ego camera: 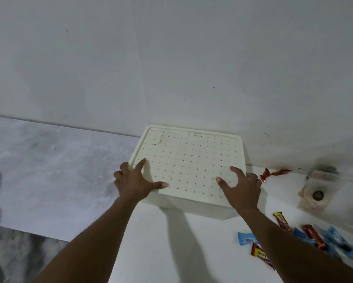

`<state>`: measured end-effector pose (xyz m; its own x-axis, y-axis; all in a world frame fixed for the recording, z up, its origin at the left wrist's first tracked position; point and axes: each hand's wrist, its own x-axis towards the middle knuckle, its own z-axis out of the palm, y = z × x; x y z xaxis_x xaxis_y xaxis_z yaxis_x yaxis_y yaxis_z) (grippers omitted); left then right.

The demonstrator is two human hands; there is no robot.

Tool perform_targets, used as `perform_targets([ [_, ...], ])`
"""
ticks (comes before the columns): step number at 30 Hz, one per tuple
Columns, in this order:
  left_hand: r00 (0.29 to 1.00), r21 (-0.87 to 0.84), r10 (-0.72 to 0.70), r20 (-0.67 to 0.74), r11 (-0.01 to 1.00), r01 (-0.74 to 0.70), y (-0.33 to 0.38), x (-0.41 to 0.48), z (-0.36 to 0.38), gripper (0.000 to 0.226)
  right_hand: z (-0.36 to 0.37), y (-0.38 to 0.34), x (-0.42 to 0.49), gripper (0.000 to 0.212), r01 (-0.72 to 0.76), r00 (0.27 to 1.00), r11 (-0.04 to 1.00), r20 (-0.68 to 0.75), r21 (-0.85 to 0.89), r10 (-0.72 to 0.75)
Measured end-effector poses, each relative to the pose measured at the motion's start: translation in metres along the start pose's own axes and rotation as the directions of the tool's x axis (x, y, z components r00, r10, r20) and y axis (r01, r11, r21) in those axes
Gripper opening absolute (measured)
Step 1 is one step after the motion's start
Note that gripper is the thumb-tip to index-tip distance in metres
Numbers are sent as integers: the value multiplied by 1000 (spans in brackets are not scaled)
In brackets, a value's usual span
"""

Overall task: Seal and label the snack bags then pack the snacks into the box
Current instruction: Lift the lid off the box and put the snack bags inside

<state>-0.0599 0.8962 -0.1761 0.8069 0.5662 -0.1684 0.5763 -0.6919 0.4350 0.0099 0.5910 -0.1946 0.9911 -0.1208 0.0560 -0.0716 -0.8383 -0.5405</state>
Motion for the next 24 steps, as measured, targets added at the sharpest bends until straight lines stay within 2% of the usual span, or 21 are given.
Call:
perform_targets([
  [12, 992, -56, 41, -119, 997, -48, 3, -42, -40, 127, -35, -7, -20, 62, 104, 991, 988, -92, 116, -93],
  [18, 984, -73, 29, -176, 996, -42, -9, -107, -55, 127, -61, 7, -62, 61, 155, 985, 976, -98, 155, -141],
  [24, 975, -82, -23, -220, 997, 5, -36, -195, -50, 124, -78, 37, -123, 63, 180, 984, 965, -36, 189, -177],
])
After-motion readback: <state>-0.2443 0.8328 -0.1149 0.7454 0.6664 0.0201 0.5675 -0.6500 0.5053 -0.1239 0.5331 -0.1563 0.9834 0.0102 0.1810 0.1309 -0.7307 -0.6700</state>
